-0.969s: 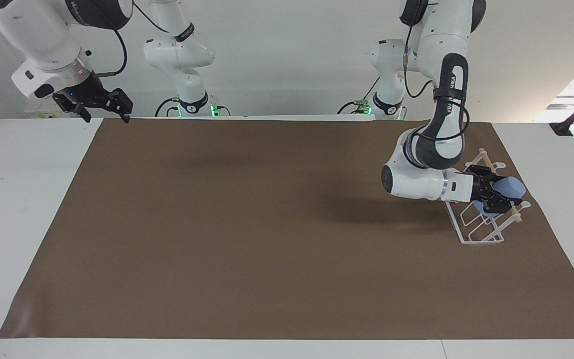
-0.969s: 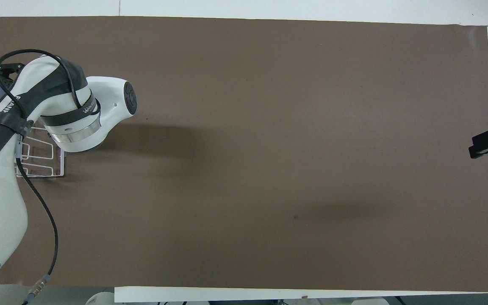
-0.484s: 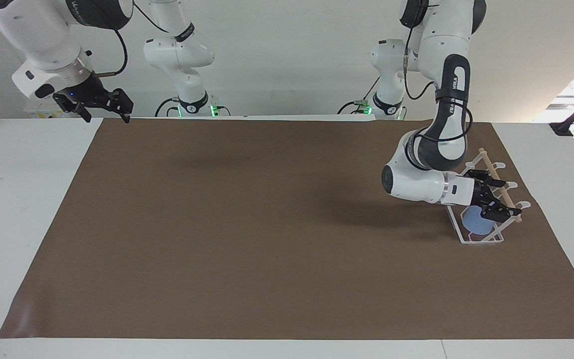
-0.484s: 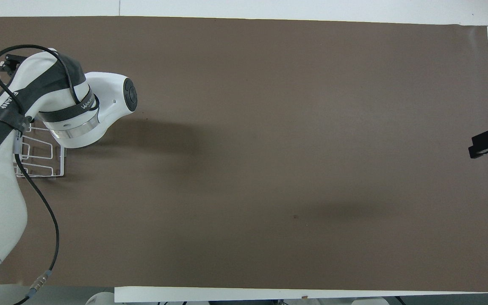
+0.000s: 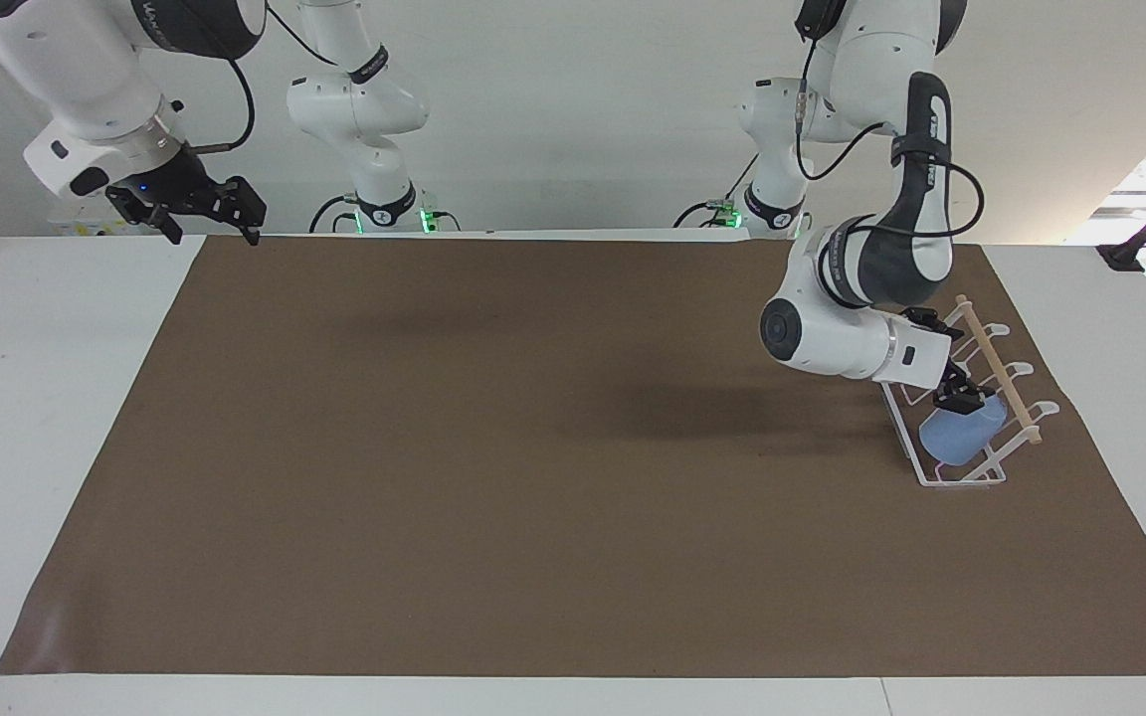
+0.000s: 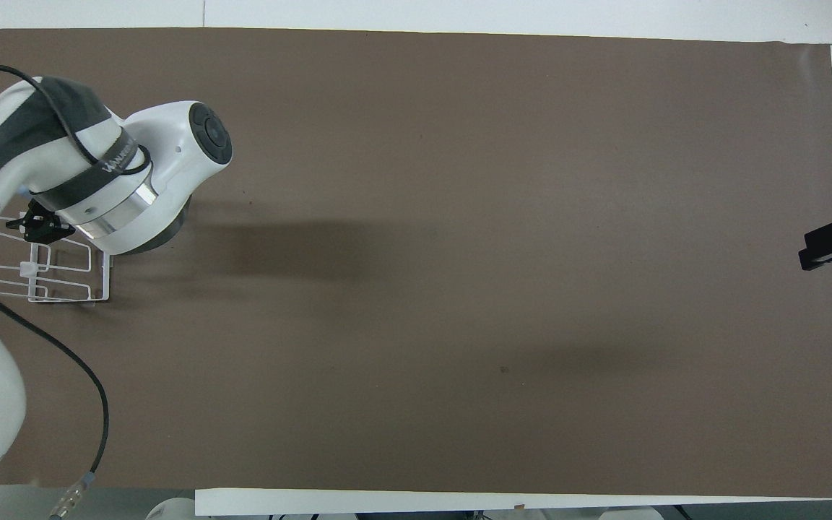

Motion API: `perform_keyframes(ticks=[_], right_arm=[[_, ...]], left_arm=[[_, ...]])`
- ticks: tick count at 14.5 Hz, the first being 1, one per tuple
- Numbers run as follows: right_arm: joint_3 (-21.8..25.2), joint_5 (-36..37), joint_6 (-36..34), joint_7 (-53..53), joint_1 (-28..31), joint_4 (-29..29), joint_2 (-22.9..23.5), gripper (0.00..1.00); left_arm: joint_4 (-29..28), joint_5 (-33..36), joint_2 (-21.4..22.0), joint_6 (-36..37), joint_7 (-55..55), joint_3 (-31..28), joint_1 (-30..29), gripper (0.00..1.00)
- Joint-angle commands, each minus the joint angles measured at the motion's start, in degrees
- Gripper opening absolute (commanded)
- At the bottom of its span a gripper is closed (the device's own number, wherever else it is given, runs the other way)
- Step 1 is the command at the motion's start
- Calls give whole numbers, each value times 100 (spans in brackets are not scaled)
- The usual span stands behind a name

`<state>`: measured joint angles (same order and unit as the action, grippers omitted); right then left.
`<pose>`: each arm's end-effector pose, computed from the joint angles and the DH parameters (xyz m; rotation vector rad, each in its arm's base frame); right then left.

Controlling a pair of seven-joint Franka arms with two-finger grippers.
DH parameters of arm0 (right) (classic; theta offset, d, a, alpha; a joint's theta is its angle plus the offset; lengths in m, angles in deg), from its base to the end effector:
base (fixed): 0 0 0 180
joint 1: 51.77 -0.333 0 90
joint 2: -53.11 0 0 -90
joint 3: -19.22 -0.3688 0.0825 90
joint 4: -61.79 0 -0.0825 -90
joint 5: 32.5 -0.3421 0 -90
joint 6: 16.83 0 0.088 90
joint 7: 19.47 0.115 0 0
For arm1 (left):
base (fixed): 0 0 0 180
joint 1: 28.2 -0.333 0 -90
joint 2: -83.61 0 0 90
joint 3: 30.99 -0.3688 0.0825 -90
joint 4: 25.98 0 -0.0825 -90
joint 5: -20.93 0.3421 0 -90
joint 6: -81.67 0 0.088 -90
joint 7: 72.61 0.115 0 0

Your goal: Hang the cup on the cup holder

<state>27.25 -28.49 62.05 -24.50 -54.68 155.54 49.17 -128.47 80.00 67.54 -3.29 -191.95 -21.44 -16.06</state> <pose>0.4607 -0.0534 0.6605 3.0837 -0.0111 -0.3031 0.5612 -0.0992 0.4783 -1.6101 -1.4446 -0.8979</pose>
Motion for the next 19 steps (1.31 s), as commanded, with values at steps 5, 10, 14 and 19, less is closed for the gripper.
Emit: perform_keyframes(ticks=[5, 10, 14, 19], right_arm=[[32, -49, -75, 10, -26, -32, -18, 99], [32, -49, -75, 10, -26, -32, -18, 99], [32, -49, -75, 10, -26, -32, -18, 99], [32, -49, -75, 10, -26, -32, -18, 99]], left_arm=[[-192, -1737, 885, -600, 3369, -15, -843, 100], [-183, -3339, 1087, -952, 5329, -33, -1012, 100], [-157, -3919, 1281, -1005, 6595, -50, -1021, 100], [-130, -4823, 1798, -970, 8869, -94, -1336, 100]])
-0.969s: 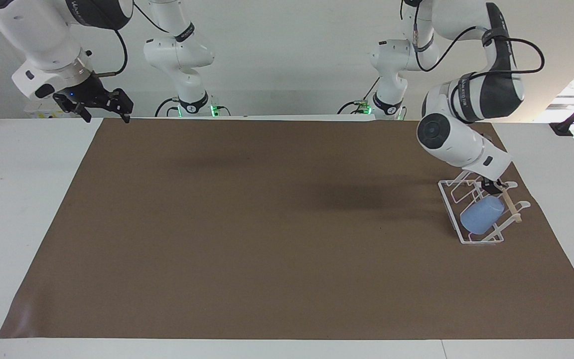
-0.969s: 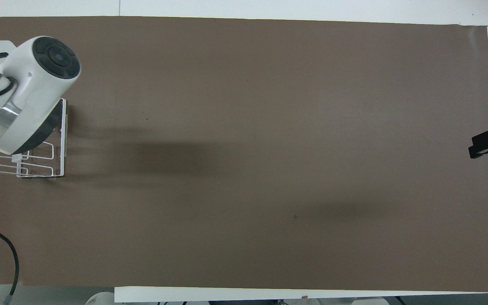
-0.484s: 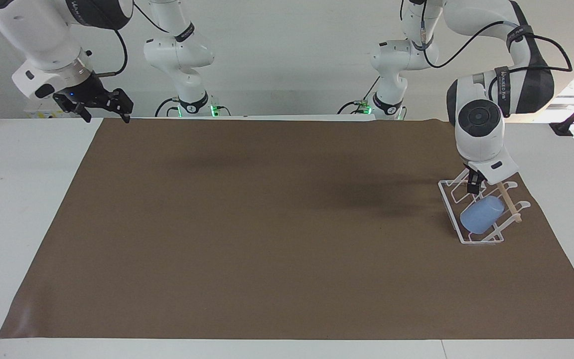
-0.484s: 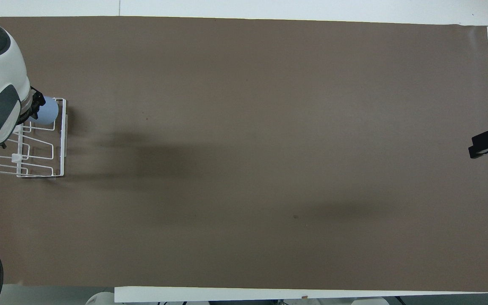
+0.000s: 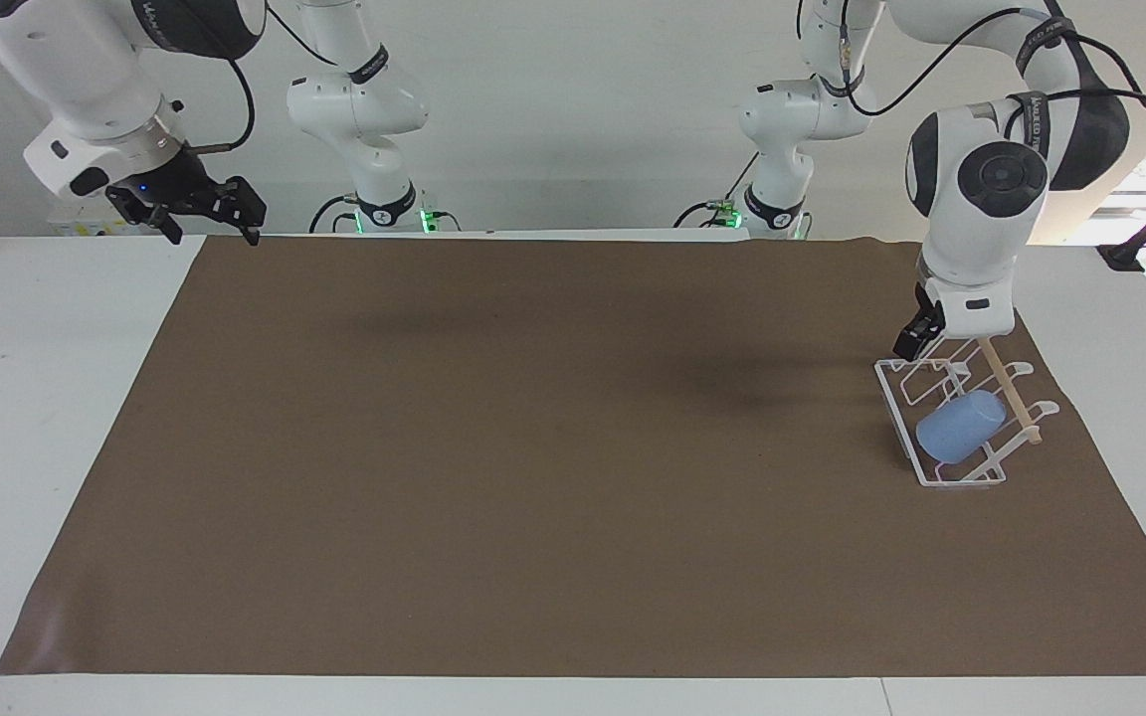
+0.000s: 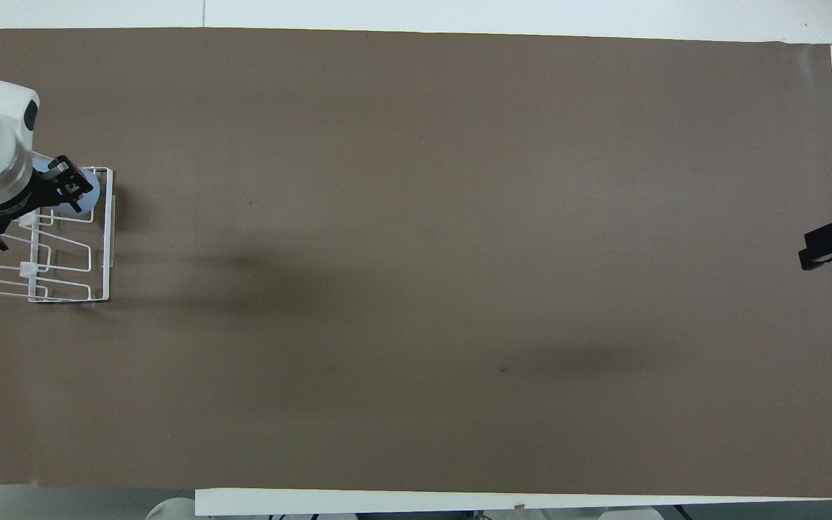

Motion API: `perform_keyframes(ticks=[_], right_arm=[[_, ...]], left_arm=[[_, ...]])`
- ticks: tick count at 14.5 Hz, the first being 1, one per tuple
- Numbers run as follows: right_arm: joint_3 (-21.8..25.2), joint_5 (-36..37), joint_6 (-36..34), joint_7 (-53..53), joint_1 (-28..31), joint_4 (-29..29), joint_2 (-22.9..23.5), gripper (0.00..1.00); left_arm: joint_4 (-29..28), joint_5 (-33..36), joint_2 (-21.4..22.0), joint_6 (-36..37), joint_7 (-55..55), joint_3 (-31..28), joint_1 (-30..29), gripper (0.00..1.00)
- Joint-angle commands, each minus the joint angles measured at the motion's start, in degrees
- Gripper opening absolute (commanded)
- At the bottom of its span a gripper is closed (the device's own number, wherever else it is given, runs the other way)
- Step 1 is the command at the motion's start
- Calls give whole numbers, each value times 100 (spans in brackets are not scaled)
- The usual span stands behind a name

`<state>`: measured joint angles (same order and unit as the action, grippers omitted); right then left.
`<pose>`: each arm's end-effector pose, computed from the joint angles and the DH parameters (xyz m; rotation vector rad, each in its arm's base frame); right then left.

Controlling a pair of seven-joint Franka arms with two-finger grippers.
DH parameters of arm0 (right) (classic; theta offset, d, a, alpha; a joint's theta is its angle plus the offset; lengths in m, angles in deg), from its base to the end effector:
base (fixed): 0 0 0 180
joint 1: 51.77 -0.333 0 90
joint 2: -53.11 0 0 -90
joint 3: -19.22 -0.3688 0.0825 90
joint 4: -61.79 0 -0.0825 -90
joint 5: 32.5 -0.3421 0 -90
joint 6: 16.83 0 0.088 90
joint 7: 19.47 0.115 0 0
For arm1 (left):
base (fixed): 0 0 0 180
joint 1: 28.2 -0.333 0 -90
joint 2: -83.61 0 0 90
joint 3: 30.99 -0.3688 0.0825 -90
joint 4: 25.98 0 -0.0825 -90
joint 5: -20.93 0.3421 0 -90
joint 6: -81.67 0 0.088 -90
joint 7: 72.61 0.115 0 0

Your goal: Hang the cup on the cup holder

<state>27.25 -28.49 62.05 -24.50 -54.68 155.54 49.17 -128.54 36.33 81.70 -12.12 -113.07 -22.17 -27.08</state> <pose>0.4607 -0.0534 0.6605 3.0837 -0.0111 -0.3031 0.5102 -0.0588 0.5678 -2.7419 -0.6845 0.0801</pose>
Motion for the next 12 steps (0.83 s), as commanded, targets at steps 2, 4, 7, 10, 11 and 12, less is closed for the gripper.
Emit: perform_keyframes(ticks=[2, 4, 7, 10, 11, 12], right_arm=[[32, -49, -75, 10, -26, -32, -18, 99], [32, -49, -75, 10, -26, -32, -18, 99], [32, -49, -75, 10, -26, -32, -18, 99], [32, -49, -75, 10, -26, -32, -18, 99], [32, -49, -75, 10, -26, -32, -18, 99], [32, -49, -75, 10, -26, -32, -18, 99]], left_arm=[[-132, -782, 717, 10, 1924, -21, -392, 100], [94, -942, 806, 299, 2751, -39, -419, 100], [780, -1521, 561, 668, 3752, -47, -472, 100], [764, -1671, 542, 617, 4082, -39, -410, 100], [764, -1698, 525, 504, 4073, 5, -401, 100], [755, -1715, 525, 459, 4047, 14, -393, 100]])
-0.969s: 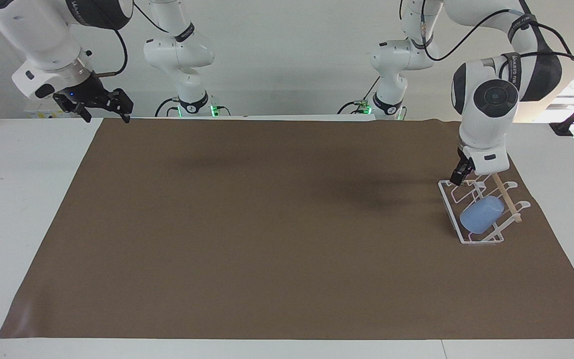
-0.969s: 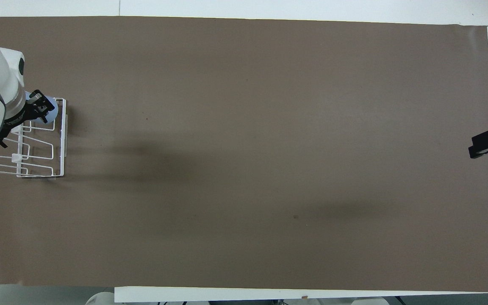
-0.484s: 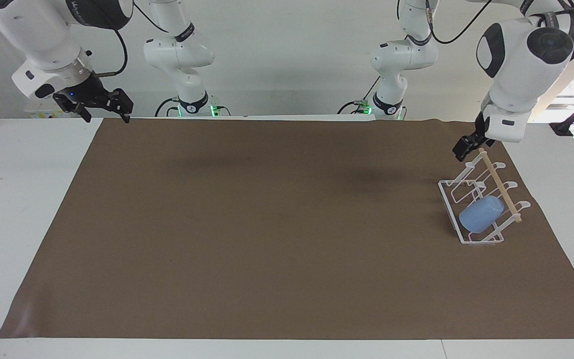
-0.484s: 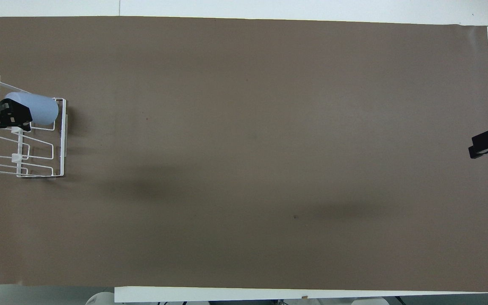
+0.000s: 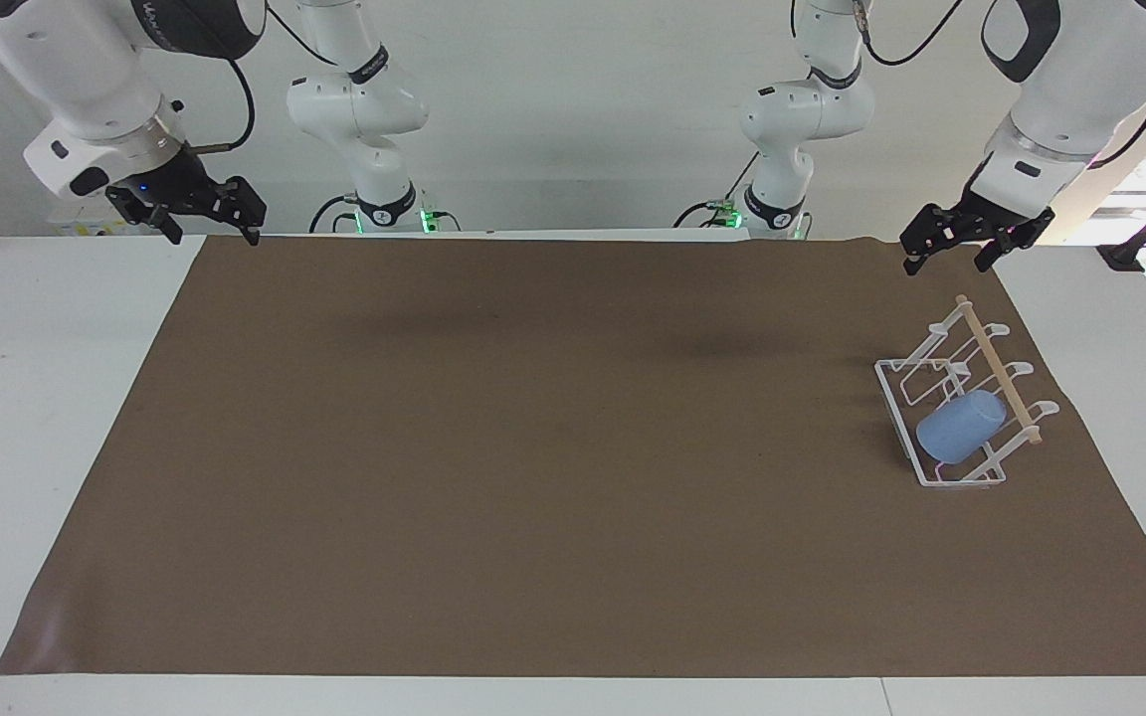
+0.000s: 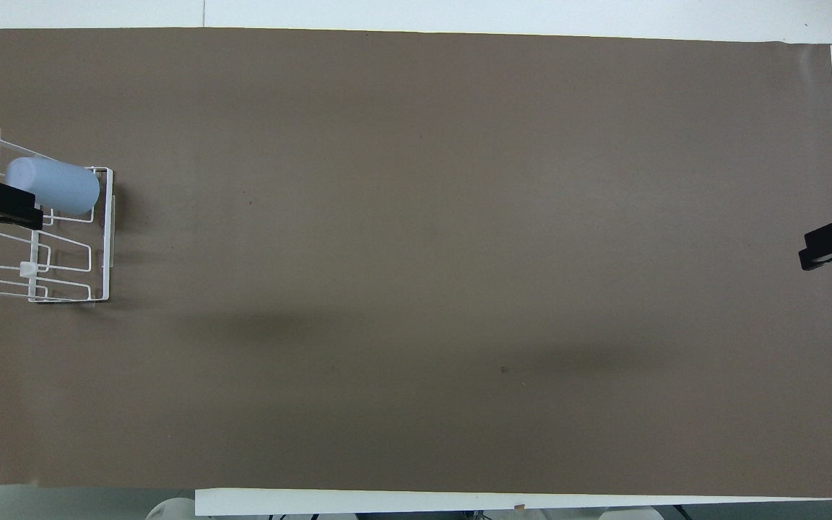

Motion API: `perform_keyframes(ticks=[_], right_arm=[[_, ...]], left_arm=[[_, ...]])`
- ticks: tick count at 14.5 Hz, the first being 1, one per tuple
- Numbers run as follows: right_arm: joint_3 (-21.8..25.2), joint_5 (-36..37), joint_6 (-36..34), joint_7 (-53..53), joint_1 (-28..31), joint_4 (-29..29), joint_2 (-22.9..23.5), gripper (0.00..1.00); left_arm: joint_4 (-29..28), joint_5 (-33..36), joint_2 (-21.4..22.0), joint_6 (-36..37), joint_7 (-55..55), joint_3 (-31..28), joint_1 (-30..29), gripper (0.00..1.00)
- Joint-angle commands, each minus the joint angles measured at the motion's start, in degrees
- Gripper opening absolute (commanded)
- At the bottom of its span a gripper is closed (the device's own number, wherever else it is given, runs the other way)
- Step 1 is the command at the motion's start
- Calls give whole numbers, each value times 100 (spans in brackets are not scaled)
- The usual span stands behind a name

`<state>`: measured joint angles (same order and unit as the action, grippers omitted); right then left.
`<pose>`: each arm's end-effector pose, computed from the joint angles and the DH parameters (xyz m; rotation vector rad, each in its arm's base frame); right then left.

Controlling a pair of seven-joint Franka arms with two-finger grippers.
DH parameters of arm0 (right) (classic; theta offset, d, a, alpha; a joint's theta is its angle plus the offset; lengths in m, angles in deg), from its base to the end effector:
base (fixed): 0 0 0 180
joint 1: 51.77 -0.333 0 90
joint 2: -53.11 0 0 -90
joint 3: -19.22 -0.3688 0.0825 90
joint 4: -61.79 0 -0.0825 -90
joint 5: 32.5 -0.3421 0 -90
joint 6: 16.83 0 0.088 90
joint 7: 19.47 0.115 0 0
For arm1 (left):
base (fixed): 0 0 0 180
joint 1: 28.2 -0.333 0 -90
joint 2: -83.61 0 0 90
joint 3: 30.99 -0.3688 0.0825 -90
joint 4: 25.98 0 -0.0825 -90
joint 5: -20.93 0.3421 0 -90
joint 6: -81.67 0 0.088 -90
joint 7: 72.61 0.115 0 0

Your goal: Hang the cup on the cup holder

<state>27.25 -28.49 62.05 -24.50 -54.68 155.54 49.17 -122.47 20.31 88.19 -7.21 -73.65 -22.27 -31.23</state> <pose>0.4607 -0.0534 0.6605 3.0837 -0.0111 -0.3031 0.4767 -0.0525 0.6583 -3.1335 0.1258 0.0841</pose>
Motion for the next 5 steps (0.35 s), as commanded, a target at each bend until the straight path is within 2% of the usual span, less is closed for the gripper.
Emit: perform_keyframes(ticks=[1, 5], right_arm=[[32, -49, -75, 10, -26, -32, -18, 99], [32, -49, -75, 10, -26, -32, -18, 99]], left_arm=[[148, -113, -125, -7, 113, 16, 22, 100], [148, -122, -125, 11, 122, 24, 5, 100]])
